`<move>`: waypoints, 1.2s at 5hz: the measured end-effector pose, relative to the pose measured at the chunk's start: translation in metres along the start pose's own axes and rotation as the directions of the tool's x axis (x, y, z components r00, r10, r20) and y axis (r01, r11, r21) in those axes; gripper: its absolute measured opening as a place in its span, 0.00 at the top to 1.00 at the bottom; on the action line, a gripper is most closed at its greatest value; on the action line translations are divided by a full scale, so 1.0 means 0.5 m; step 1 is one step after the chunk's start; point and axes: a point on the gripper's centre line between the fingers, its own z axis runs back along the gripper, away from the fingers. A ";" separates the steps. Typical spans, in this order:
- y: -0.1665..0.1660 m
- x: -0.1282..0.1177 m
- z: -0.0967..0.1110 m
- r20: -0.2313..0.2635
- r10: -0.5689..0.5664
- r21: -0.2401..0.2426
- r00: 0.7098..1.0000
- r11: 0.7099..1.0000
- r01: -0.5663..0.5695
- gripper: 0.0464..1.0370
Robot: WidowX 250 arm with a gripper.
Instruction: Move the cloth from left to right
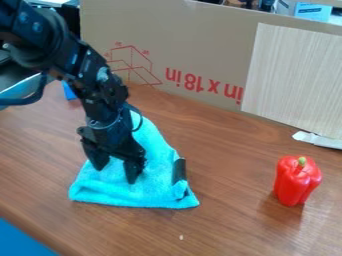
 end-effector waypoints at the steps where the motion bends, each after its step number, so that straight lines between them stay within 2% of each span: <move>1: -0.008 0.027 -0.008 0.008 0.007 0.017 1.000 1.000 -0.007 0.04; 3: -0.062 0.108 -0.017 -0.001 0.088 -0.033 0.996 0.996 -0.088 0.04; 5: -0.128 0.179 -0.014 0.018 0.110 -0.053 0.994 0.993 -0.109 0.04; 6: -0.130 0.162 -0.021 -0.004 0.110 -0.051 0.994 0.993 -0.110 0.04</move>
